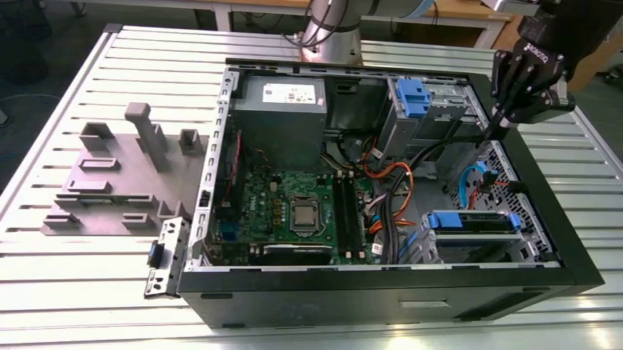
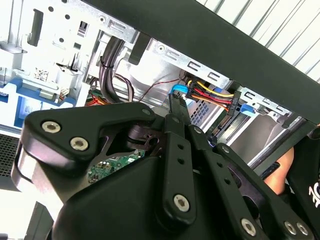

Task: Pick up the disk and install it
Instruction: 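Insert the first disk wire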

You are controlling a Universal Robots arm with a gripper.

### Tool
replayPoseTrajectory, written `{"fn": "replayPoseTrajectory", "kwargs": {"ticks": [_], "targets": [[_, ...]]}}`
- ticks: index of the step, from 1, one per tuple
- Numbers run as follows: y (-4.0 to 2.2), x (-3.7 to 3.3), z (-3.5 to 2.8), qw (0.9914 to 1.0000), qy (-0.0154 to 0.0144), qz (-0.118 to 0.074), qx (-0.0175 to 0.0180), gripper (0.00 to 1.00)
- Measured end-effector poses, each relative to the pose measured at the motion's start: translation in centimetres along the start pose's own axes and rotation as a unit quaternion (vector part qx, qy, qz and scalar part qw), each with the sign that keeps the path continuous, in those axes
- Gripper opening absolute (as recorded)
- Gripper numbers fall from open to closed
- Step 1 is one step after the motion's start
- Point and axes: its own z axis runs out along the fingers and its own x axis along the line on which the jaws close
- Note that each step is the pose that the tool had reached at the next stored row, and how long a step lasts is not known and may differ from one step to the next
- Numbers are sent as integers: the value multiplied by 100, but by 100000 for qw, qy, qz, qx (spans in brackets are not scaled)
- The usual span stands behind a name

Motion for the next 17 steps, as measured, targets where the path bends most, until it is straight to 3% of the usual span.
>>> {"fn": "replayPoseTrajectory", "kwargs": {"ticks": [17], "targets": [[2,-42,-7,100000,27,-1,-1,11]]}}
